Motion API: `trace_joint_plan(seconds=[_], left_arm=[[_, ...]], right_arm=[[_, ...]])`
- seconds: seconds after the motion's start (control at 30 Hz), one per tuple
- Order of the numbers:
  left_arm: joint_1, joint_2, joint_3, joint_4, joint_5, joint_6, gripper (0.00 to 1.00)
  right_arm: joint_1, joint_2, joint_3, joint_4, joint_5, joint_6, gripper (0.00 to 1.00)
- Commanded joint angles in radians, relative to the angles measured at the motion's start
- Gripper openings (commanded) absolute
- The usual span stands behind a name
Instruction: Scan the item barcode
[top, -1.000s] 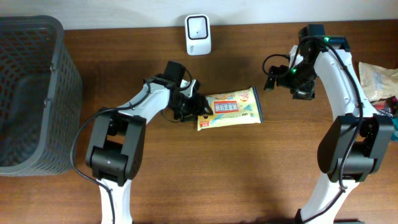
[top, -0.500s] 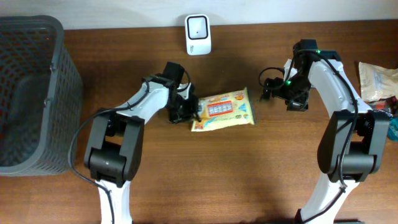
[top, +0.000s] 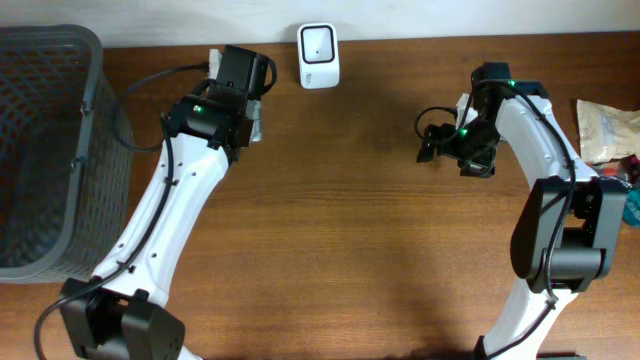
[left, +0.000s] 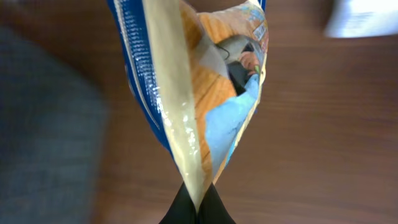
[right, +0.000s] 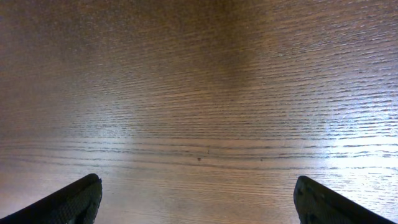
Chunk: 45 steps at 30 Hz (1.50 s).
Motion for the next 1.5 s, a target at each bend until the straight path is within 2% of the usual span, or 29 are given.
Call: trace_joint_plan(seconds=[0.0,0.07,0.23,0.4,0.53,0.7,0.8,0.87,0.9,0.93,0.97,1.0,1.07,1.13,1.17,1.2,1.27,1.3,1.33,1.37,1.47], left_arm=[[0.006,0.024,0.005,-0.040,-0.357,0.055,0.00],[0.003,0.027,0.005,-0.058,-0.334,0.077,0.00],[-0.016,0.031,-0.019,-0.163,-0.138,0.090,0.00],[-0.060,0.034,-0.082,-0.179,0.042,0.044,0.00],[-0.123,0.038,-0.115,-0.176,0.226,-0.060,0.00],[-0.193,0.040,-0.115,-0.079,0.527,-0.071,0.00],[-0.222,0.040,-0.115,-0.014,0.631,-0.071,0.22],[-0.230,0.040,-0.115,0.027,0.681,-0.071,0.29],[-0.230,0.040,-0.115,0.045,0.698,-0.071,0.42],[-0.229,0.039,-0.115,0.056,0.712,-0.071,0.62],[-0.226,0.039,-0.115,0.073,0.740,-0.071,0.77],[-0.222,0.039,-0.115,0.091,0.770,-0.071,0.87],[-0.198,0.039,-0.109,0.116,0.805,-0.070,0.91],[-0.169,0.039,-0.093,0.106,0.789,-0.070,0.91],[-0.133,0.039,-0.078,0.091,0.766,-0.069,0.86],[-0.100,0.039,-0.066,0.075,0.722,-0.069,0.84],[-0.025,0.039,-0.062,0.040,0.573,-0.071,0.54],[0.008,0.040,-0.062,0.016,0.512,-0.072,0.46],[0.038,0.040,-0.063,-0.006,0.473,-0.072,0.43],[0.057,0.040,-0.063,-0.023,0.451,-0.072,0.40],[0.119,0.040,-0.063,-0.057,0.406,-0.072,0.34]], right_arm=[[0.005,0.002,-0.004,0.002,-0.009,-0.010,0.99],[0.005,0.002,-0.004,0.002,-0.009,-0.018,0.99],[0.005,0.002,-0.004,-0.003,-0.009,-0.018,0.99],[0.005,0.002,-0.004,-0.002,-0.010,-0.018,0.99],[0.004,0.002,-0.004,-0.009,-0.042,-0.019,0.99],[0.003,-0.001,0.006,-0.023,-0.182,-0.075,0.99],[0.000,-0.001,0.058,-0.089,-0.182,-0.121,0.98],[-0.017,-0.001,0.134,-0.174,-0.164,-0.148,0.99],[-0.025,-0.001,0.166,-0.207,-0.161,-0.149,0.99],[-0.033,-0.001,0.198,-0.241,-0.161,-0.150,0.99],[-0.040,-0.001,0.228,-0.272,-0.161,-0.149,0.99],[-0.048,-0.001,0.262,-0.307,-0.162,-0.150,0.99],[-0.049,-0.001,0.306,-0.348,-0.166,-0.149,0.99],[-0.040,-0.001,0.311,-0.353,-0.182,-0.149,0.99],[-0.030,0.000,0.310,-0.352,-0.195,-0.149,0.95],[-0.009,0.001,0.303,-0.344,-0.201,-0.149,0.86],[0.037,0.001,0.292,-0.319,-0.201,-0.148,0.62],[0.062,0.002,0.288,-0.301,-0.204,-0.146,0.50],[0.095,0.002,0.280,-0.270,-0.204,-0.125,0.39],[0.112,0.002,0.275,-0.254,-0.204,-0.108,0.32],[0.190,0.002,0.238,-0.145,-0.204,-0.003,0.22]])
